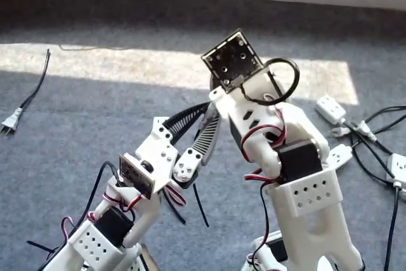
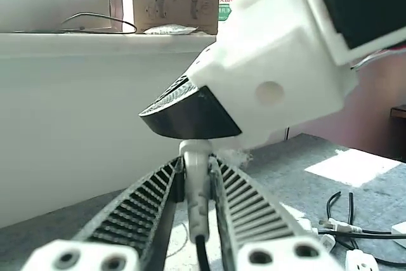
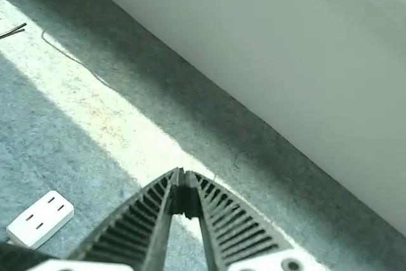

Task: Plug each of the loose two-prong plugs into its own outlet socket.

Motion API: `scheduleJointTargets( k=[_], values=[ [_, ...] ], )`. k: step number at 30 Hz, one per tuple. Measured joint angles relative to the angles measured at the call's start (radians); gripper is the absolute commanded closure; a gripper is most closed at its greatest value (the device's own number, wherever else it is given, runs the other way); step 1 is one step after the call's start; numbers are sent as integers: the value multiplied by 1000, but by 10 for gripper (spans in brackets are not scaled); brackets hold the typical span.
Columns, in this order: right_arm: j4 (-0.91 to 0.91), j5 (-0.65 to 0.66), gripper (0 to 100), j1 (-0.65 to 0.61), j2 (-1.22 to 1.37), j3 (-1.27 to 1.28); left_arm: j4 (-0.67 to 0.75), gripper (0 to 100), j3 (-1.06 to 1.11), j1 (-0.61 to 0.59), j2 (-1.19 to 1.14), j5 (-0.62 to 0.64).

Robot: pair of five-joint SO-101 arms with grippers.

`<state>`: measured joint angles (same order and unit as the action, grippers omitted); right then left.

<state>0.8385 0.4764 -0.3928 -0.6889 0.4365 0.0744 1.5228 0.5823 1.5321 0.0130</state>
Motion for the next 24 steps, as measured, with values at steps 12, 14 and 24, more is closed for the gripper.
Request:
scheduleJointTargets(
  k=[12, 14, 24],
  values=[
    [-6, 5, 991, 0, 9, -14, -91, 994, 18, -8, 226, 0],
    [-6, 5, 991, 0, 9, -14, -91, 994, 18, -8, 226, 0],
    [8, -17, 991, 0, 2, -17, -91, 994, 23, -8, 226, 0]
  ],
)
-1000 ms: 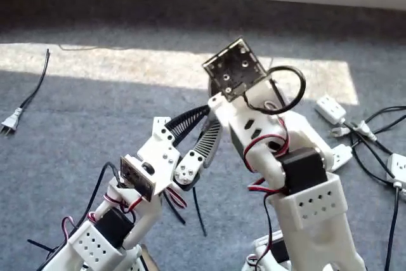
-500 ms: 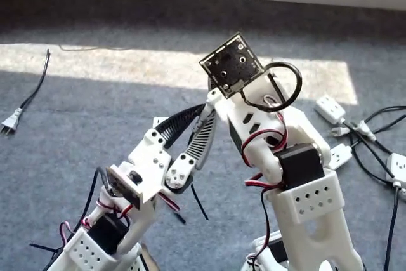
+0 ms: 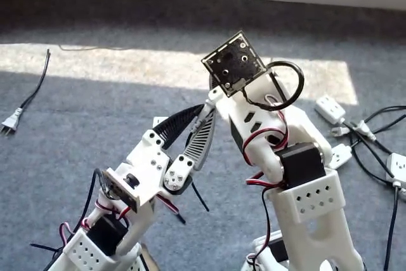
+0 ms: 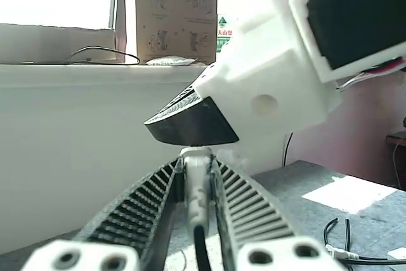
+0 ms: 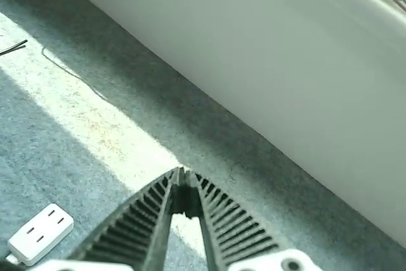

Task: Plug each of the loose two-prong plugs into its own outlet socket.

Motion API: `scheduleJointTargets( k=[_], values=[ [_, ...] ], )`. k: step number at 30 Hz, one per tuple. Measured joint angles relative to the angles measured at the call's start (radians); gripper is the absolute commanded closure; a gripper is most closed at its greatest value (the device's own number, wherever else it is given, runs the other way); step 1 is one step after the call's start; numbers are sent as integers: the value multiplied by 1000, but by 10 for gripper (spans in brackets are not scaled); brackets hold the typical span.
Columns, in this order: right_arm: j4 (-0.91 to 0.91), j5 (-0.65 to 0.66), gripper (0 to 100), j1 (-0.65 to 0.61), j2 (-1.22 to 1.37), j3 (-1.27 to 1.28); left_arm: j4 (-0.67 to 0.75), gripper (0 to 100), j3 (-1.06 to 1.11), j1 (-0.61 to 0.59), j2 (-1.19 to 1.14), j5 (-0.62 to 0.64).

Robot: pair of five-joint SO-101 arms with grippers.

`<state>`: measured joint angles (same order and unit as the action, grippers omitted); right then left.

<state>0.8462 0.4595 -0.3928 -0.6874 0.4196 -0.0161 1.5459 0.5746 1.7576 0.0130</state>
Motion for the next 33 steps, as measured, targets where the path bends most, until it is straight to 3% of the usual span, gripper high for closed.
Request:
scheduleJointTargets(
  k=[5, 12, 19, 23, 28, 33],
  values=[
    [80, -101, 991, 54, -69, -55, 6, 994, 11, -12, 29, -3],
    [199, -127, 991, 140, -183, -224, 5, 994, 11, -17, 43, -3],
    [221, -227, 991, 264, -158, -330, -157, 993, -37, -32, 5, -3],
    [267, -242, 991, 324, -55, -423, -259, 993, -190, -89, -189, -3],
    [354, -247, 991, 345, 120, -559, -390, 993, -496, -195, -618, -3],
    [453, -249, 991, 350, 245, -695, -677, 993, -881, -255, -1097, 2]
  ],
)
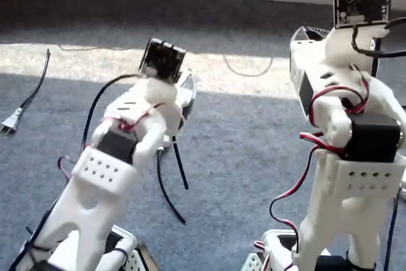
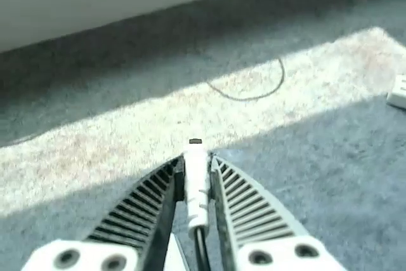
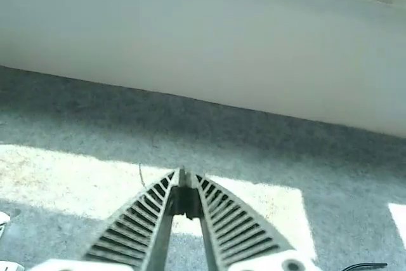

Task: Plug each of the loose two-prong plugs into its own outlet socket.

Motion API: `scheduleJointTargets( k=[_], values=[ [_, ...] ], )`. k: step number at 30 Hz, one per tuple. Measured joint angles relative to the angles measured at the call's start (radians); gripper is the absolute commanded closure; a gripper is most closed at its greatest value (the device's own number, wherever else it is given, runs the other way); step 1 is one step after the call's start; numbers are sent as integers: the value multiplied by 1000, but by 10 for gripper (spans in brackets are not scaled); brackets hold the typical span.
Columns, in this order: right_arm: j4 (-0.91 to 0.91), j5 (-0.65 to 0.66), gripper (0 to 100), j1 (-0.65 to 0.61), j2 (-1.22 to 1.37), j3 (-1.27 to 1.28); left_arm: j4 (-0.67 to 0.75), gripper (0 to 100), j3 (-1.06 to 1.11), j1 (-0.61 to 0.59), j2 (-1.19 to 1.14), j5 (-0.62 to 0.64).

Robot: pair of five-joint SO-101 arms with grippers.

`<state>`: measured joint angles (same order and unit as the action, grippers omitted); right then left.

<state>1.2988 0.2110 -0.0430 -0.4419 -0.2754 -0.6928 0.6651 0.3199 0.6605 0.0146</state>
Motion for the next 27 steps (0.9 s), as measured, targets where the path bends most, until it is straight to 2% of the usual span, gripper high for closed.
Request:
scheduleJointTargets(
  k=[4, 9, 13, 22, 27],
  values=[
    [51, 0, 991, 2, 54, -69, -269, 993, -304, -21, -311, 0],
    [54, 0, 991, 2, 61, -83, -535, 993, -608, -87, -528, -31],
    [54, 0, 991, 2, 61, -83, -597, 993, -723, -133, -618, -186],
    [54, 0, 991, 2, 64, -83, -658, 993, -740, -138, -778, -542],
    [54, 0, 991, 2, 64, -83, -704, 993, -760, -187, -815, -804]
  ],
)
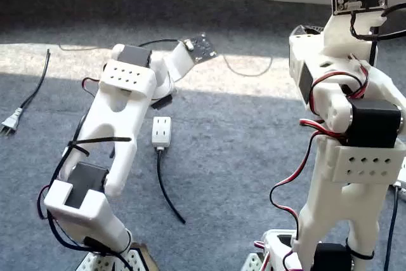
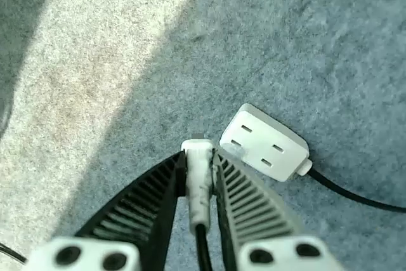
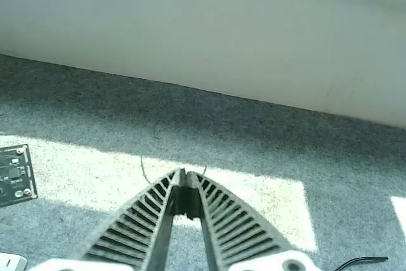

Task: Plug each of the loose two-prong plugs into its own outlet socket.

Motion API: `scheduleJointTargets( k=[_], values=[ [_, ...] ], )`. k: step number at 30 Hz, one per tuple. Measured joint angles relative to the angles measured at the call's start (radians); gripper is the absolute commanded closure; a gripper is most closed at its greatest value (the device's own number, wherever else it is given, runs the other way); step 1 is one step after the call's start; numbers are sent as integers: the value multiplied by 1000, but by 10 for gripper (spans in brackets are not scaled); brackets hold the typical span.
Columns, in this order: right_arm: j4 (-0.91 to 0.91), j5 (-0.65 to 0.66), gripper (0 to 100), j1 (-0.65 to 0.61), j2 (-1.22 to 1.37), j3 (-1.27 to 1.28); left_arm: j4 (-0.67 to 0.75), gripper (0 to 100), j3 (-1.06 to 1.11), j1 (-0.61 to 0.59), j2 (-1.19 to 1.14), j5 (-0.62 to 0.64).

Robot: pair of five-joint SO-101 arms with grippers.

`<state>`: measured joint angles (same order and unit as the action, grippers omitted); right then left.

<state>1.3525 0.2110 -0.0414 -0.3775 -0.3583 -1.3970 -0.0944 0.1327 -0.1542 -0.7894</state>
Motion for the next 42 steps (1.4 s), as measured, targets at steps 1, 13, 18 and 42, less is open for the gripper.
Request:
scheduleJointTargets(
  k=[1, 13, 18, 42],
  values=[
    [0, 0, 991, 0, 0, 0, -15, 993, -6, -5, 0, -48],
    [0, 0, 991, 0, 0, 0, -107, 993, -28, 34, 0, -446],
    [0, 0, 991, 0, 0, 0, -110, 993, 17, 35, 0, -540],
    [0, 0, 991, 0, 0, 0, -55, 993, 31, 35, -153, -549]
  ],
)
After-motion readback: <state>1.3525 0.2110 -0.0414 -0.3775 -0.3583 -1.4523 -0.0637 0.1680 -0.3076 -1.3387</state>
